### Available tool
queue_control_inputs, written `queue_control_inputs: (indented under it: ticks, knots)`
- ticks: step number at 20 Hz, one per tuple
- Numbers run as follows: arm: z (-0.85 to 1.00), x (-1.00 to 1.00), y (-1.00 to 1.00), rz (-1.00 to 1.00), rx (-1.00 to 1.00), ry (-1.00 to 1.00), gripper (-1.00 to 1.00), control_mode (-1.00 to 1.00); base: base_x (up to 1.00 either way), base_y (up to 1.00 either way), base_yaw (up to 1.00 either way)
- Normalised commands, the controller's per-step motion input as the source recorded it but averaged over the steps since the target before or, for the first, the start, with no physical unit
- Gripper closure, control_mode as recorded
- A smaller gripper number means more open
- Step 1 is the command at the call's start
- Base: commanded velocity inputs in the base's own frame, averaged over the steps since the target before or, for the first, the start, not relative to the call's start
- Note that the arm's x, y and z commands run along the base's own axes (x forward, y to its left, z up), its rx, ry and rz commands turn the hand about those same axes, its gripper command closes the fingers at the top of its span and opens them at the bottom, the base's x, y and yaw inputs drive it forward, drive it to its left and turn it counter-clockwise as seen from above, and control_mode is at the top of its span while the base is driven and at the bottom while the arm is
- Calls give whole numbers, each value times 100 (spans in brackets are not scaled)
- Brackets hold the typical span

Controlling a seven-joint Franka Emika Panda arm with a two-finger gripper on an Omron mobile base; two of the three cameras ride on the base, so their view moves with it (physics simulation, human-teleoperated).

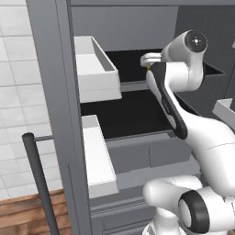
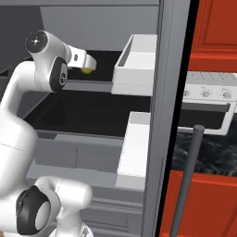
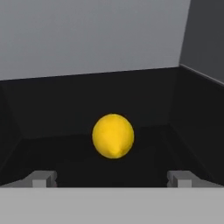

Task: Retrieve a lemon from the fridge and place it on the cutting board with the fish.

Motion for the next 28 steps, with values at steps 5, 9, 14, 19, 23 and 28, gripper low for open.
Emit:
queue_control_inputs:
  ticks: [5,9,14,19,23,28]
  knots:
    - [-13,49,0,0,0,1,-100,-100,0,0,0]
    - [-6,32,0,0,-1,4,-100,-100,0,0,0]
    - [-2,16,0,0,-2,9,-100,-100,0,0,0]
    - [-2,21,0,0,-1,8,-100,-100,0,0,0]
    - [-2,21,0,0,0,3,-100,-100,0,0,0]
    - [-7,16,0,0,0,0,-100,-100,0,0,0]
